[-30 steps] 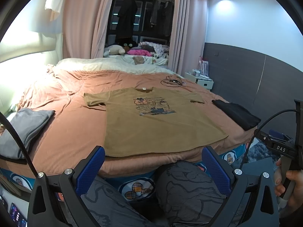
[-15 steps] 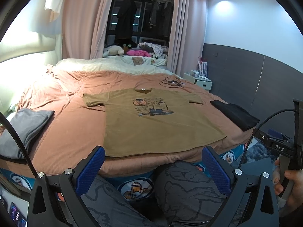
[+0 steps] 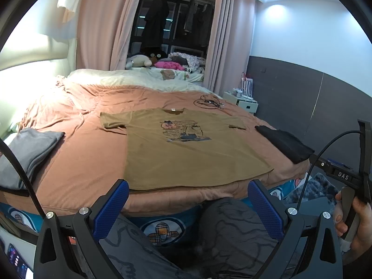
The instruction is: Fold small clothes
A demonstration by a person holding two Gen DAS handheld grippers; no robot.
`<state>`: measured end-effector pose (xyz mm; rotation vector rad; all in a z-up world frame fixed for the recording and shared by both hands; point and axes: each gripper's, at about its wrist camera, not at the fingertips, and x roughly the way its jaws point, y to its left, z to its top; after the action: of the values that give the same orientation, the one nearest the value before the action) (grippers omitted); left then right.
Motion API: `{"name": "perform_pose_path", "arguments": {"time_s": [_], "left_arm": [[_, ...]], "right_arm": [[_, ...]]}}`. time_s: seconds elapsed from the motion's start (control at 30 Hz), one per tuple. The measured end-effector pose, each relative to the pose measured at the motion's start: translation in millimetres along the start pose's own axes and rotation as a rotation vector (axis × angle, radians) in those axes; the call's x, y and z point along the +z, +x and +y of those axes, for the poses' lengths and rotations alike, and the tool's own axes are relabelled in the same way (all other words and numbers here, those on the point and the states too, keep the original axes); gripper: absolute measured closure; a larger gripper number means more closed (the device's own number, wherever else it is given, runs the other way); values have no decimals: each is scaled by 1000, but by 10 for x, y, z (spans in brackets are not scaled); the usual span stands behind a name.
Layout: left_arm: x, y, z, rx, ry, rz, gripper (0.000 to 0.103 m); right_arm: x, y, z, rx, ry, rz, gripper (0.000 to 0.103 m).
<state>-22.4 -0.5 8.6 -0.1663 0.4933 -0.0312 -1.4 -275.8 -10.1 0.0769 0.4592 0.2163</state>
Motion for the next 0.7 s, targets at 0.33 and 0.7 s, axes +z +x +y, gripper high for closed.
{"name": "perform_pose_path", "arguments": {"time_s": [0.33,0.7], "left_arm": [[65,-29,42,7,-9,-8,0],[279,181,341,13,-71,-4,0]], "right_arm": [[153,-34,59,15,-32,-17,0],[380,422,118,86,-78,0,0]]}}
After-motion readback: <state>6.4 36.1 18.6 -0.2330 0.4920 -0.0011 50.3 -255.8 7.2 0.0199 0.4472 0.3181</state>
